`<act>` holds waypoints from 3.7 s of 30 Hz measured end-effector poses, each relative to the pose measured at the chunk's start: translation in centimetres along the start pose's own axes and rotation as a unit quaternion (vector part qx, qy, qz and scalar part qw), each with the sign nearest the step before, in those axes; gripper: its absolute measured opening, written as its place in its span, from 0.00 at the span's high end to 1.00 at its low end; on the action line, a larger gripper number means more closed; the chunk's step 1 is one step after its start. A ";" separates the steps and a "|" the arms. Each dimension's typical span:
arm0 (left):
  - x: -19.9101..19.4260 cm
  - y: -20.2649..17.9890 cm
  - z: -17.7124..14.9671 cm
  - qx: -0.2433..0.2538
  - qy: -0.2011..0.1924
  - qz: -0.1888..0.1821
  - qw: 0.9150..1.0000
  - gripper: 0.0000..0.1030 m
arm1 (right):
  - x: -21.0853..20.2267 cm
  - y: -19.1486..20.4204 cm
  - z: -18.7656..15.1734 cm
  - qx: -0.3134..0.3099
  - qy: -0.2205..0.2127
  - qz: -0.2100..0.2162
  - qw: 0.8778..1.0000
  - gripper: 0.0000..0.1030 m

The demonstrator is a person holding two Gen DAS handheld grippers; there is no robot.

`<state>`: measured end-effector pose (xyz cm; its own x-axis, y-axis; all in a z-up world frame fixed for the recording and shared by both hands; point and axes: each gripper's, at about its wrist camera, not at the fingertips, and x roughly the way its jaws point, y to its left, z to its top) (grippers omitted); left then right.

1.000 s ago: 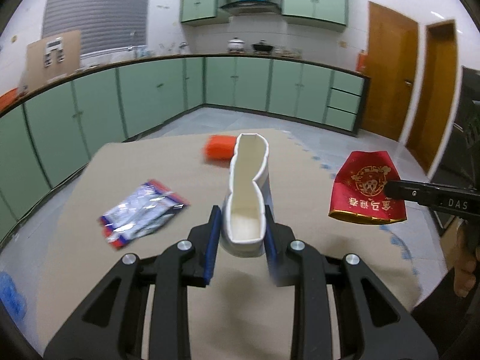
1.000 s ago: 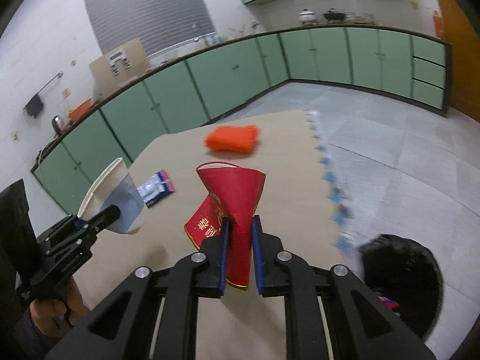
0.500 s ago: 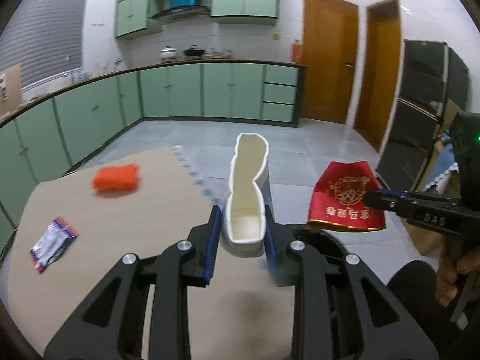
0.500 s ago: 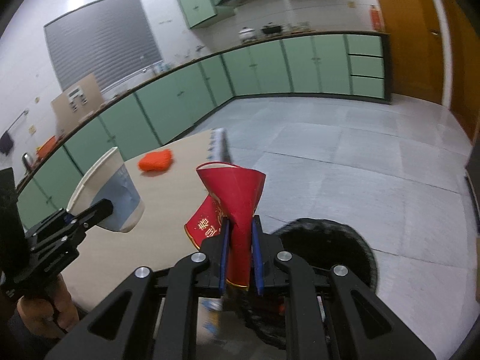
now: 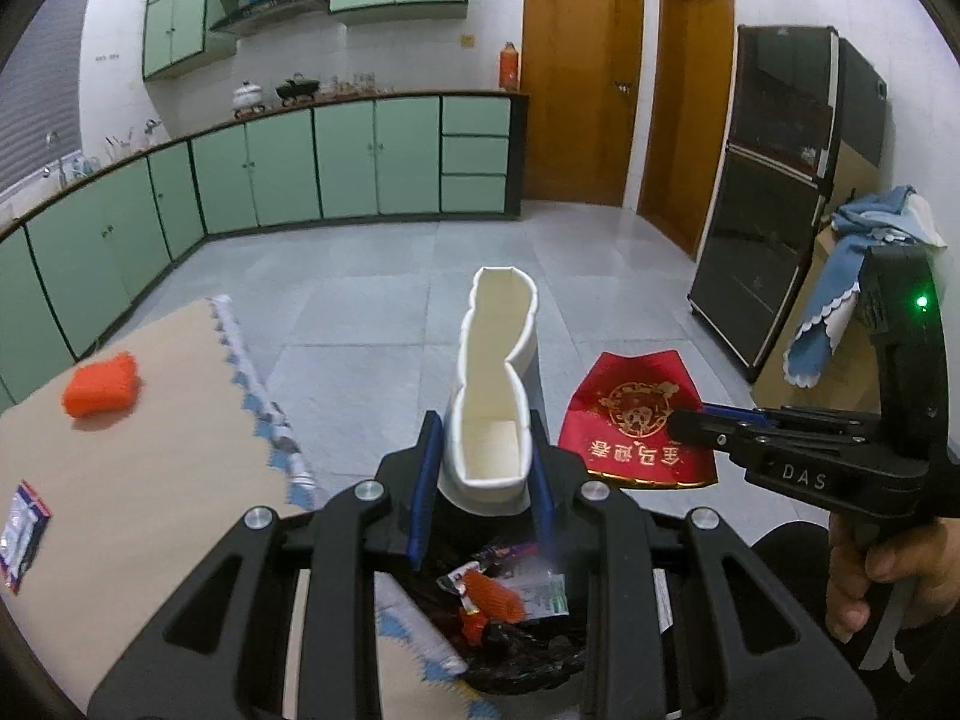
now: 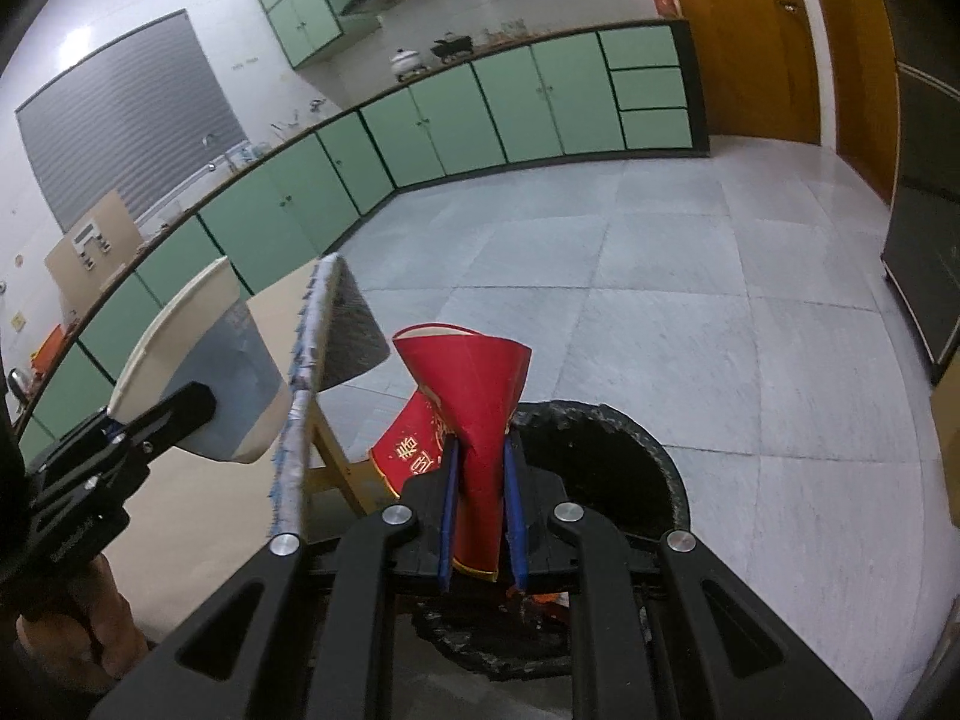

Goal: Collect trash
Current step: 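Carry the paper cup and red bag over the black trash bin, then open both tools to drop the cup and red bag into the bin, then move both open tools back over the table, then grasp the silver-blue wrapper with the left tool and lift it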

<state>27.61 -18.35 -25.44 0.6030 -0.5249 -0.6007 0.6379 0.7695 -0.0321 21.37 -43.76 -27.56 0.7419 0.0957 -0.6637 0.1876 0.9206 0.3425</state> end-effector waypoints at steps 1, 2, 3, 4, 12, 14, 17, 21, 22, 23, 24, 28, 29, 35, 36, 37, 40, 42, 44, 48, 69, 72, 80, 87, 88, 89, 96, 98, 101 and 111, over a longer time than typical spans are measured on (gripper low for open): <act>1.0 -0.3 -0.3 0.001 0.009 -0.002 1.000 0.75 | 0.5 -0.7 0.0 0.006 0.004 -0.006 1.000 0.86; 1.5 -0.4 -0.4 0.002 0.014 -0.003 1.000 0.75 | 0.8 -1.0 -0.2 0.011 0.008 -0.010 1.000 0.86; 2.2 -0.7 -0.6 0.003 0.020 -0.005 1.000 0.75 | 1.3 -1.5 -0.2 0.018 0.011 -0.013 1.000 0.86; 2.8 -0.8 -0.9 0.004 0.026 -0.006 1.000 0.75 | 1.5 -1.9 -0.3 0.020 0.012 -0.015 1.000 0.86; 7.6 -1.7 -2.6 -0.004 0.082 -0.010 0.997 0.74 | 4.5 -3.5 -0.7 0.042 0.040 -0.036 0.998 0.86; 8.4 -1.6 -2.8 -0.006 0.091 -0.005 0.996 0.74 | 5.3 -3.6 -0.9 0.043 0.047 -0.044 0.997 0.86; 9.3 -1.7 -3.0 -0.004 0.101 -0.003 0.995 0.72 | 6.6 -3.9 -1.1 0.045 0.063 -0.054 0.996 0.86; 10.7 -2.1 -3.3 0.001 0.116 0.002 0.993 0.67 | 8.1 -4.4 -1.4 0.059 0.090 -0.065 0.992 0.79; 11.0 -2.1 -3.4 -0.002 0.120 0.003 0.993 0.66 | 8.4 -4.6 -1.5 0.066 0.099 -0.062 0.991 0.79; 11.1 -2.0 -3.4 -0.003 0.120 0.006 0.993 0.65 | 8.5 -4.7 -1.6 0.068 0.101 -0.060 0.991 0.74; 11.2 -1.9 -3.5 -0.007 0.119 0.007 0.993 0.59 | 8.5 -4.7 -1.7 0.068 0.101 -0.060 0.991 0.70; 11.1 -1.7 -3.4 -0.013 0.116 0.004 0.993 0.57 | 7.7 -4.4 -1.6 0.064 0.090 -0.057 0.992 0.70; 11.0 -1.7 -3.5 -0.012 0.116 0.006 0.993 0.57 | 7.3 -4.4 -1.6 0.066 0.084 -0.058 0.993 0.70; 8.6 -1.1 -2.8 -0.017 0.094 0.015 0.995 0.56 | 5.6 -3.5 -1.3 0.059 0.068 -0.050 0.995 0.70; 7.8 -1.0 -2.5 -0.019 0.087 0.018 0.996 0.54 | 5.3 -3.2 -1.2 0.056 0.065 -0.048 0.995 0.70; 7.0 -0.9 -2.2 -0.020 0.080 0.021 0.996 0.53 | 4.9 -2.8 -1.1 0.052 0.061 -0.044 0.996 0.70; 4.3 -0.2 -1.5 -0.016 0.056 0.035 0.998 0.48 | 3.9 -0.9 -0.7 0.037 0.053 -0.032 0.997 0.70; 2.4 0.3 -1.1 -0.017 0.040 0.043 0.998 0.42 | 3.5 0.3 -0.5 0.026 0.048 -0.025 0.998 0.70; 0.5 1.2 -0.7 -0.022 0.024 0.053 0.998 0.39 | 2.9 2.0 -0.3 0.009 0.042 -0.012 0.999 0.70; -3.3 3.5 -0.6 -0.033 0.002 0.079 0.996 0.34 | 2.0 5.8 0.3 -0.028 0.032 0.013 0.999 0.69; -17.2 27.5 -10.4 -0.159 -0.030 0.289 0.944 0.15 | 6.2 30.8 -1.2 -0.227 0.025 0.166 0.959 0.55; -17.0 31.3 -11.8 -0.176 -0.013 0.300 0.938 0.15 | 7.2 33.3 -2.1 -0.241 0.033 0.176 0.954 0.55; -14.1 38.4 -14.5 -0.217 0.042 0.292 0.931 0.15 | 10.4 38.1 -3.8 -0.257 0.058 0.189 0.946 0.55; -11.9 42.3 -14.9 -0.245 0.090 0.267 0.928 0.21 | 12.3 39.6 -3.6 -0.261 0.064 0.184 0.946 0.55; -11.7 42.6 -15.0 -0.244 0.094 0.265 0.928 0.21 | 12.6 39.8 -3.6 -0.261 0.064 0.183 0.946 0.55; -11.3 42.9 -14.9 -0.242 0.104 0.263 0.928 0.21 | 12.8 39.8 -3.5 -0.262 0.065 0.183 0.946 0.55; -10.0 43.8 -14.7 -0.236 0.133 0.268 0.925 0.25 | 13.5 40.1 -3.2 -0.261 0.064 0.188 0.945 0.55; -9.9 43.8 -14.3 -0.232 0.133 0.266 0.926 0.45 | 13.5 39.9 -3.1 -0.261 0.063 0.189 0.944 0.55; -10.2 44.1 -13.8 -0.236 0.126 0.255 0.929 0.77 | 13.5 39.5 -2.9 -0.255 0.063 0.190 0.946 0.55; -12.0 42.1 -11.9 -0.229 0.065 0.255 0.937 0.97 | 13.3 38.3 -2.0 -0.247 0.059 0.193 0.948 0.55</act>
<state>41.50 24.67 -29.10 0.6907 -0.0198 -0.7228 -0.0077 0.9994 -0.0347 37.17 -6.49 -24.63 0.6115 0.4765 -0.6317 -0.4290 0.8705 0.2413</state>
